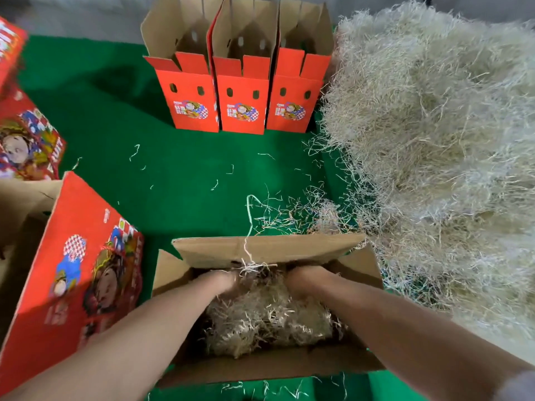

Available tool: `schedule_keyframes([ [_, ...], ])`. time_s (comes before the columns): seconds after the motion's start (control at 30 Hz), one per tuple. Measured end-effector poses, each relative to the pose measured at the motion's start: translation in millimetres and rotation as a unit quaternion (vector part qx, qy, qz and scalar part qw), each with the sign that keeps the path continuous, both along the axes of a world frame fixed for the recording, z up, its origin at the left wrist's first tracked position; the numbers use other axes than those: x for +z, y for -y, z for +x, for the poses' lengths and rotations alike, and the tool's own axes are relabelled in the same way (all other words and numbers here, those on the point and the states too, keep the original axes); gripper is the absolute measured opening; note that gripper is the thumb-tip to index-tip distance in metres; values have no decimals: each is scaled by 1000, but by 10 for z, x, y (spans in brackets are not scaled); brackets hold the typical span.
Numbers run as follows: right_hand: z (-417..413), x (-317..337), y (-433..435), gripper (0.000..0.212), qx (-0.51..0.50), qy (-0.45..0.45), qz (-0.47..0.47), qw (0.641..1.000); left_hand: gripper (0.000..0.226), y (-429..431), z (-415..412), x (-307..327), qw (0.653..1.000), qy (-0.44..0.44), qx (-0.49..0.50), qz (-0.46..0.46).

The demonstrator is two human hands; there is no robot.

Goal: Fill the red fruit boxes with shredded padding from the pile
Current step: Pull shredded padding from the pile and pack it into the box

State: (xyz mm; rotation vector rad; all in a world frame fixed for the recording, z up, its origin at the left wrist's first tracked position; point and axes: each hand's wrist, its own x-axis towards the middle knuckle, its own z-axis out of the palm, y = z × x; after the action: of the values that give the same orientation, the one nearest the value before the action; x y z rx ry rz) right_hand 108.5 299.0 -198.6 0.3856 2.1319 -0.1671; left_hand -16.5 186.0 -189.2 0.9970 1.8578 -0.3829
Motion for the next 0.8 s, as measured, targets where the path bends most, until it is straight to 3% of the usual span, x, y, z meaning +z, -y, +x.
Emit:
schedule_keyframes([
  [0.17, 32, -328, -16, 32, 12, 11, 35, 999, 37, 69, 72, -212, 999, 1, 28, -20],
  [0.4, 166, -441, 28, 35, -36, -11, 34, 999, 41, -44, 107, -115, 999, 21, -25, -25],
  [0.57, -54, 27, 8, 27, 110, 61, -11, 992, 23, -8, 55, 284, 989, -22, -148, -5],
  [0.67, -65, 259, 221, 36, 146, -33, -32, 988, 15, 101, 30, 445, 980, -62, -190, 2],
  [0.73, -66, 370, 403, 50, 104, -121, -128, 979, 22, 97, 49, 502, 979, -43, -200, 11],
  [0.8, -93, 419, 594, 45, 138, -118, -195, 964, 30, 55, 72, 521, 976, -38, -211, 26],
])
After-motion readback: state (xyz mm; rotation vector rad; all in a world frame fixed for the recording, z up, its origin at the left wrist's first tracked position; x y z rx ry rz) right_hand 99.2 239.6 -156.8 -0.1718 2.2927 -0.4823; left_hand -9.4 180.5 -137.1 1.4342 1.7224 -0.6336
